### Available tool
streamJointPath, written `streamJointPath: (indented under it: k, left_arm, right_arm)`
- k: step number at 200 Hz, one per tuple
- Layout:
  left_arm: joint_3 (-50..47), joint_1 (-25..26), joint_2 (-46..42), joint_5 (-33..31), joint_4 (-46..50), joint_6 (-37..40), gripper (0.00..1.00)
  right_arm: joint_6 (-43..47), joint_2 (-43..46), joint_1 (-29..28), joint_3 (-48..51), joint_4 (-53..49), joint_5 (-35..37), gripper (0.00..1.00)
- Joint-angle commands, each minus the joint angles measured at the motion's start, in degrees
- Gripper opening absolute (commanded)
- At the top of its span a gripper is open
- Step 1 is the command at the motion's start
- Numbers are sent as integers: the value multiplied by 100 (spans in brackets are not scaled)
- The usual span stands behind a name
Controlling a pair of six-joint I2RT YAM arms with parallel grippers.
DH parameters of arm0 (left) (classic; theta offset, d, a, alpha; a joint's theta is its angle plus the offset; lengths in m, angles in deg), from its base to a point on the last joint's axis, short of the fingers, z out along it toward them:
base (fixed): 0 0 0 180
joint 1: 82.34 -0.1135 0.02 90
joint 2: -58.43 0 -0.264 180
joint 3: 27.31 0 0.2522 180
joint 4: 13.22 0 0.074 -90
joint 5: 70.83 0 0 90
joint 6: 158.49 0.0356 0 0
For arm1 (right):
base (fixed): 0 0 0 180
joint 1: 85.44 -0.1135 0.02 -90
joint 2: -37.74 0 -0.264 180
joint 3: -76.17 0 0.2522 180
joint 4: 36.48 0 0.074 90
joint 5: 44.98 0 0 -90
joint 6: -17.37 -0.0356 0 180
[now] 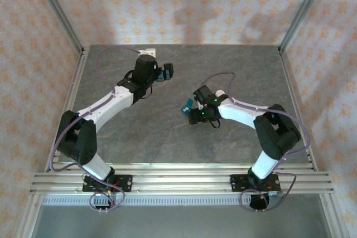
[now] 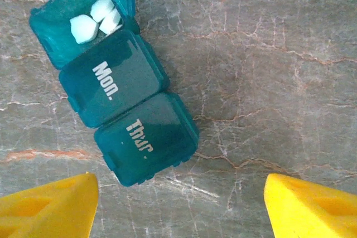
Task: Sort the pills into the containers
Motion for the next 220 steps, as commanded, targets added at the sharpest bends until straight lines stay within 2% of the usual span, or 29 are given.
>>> streamJointPath:
  k: [1,41,129,166,192,220]
  left_arm:
    - [143,-52,101,341,117,-104,100]
    - [123,-247,206,983,17,-662,100]
    - [181,-248,234,1034,239,-359,100]
    - [178,-248,262,1087,235,-367,100]
    - [297,-248,339,1173,367,-283,100]
    - [675,-248,564,1306,844,-141,96]
  right_arm:
    - [147,-97,-25,-149,-195,345,78]
    - [146,-215,-27,-220,-249,757,77]
    - [91,-230,69,-480,-396,1113,76]
    - [33,61,170,-493,-451,685,77]
    - [-331,480,340,-516,-450,-98,77]
    - [-946,464,554,-661,-491,-683,74]
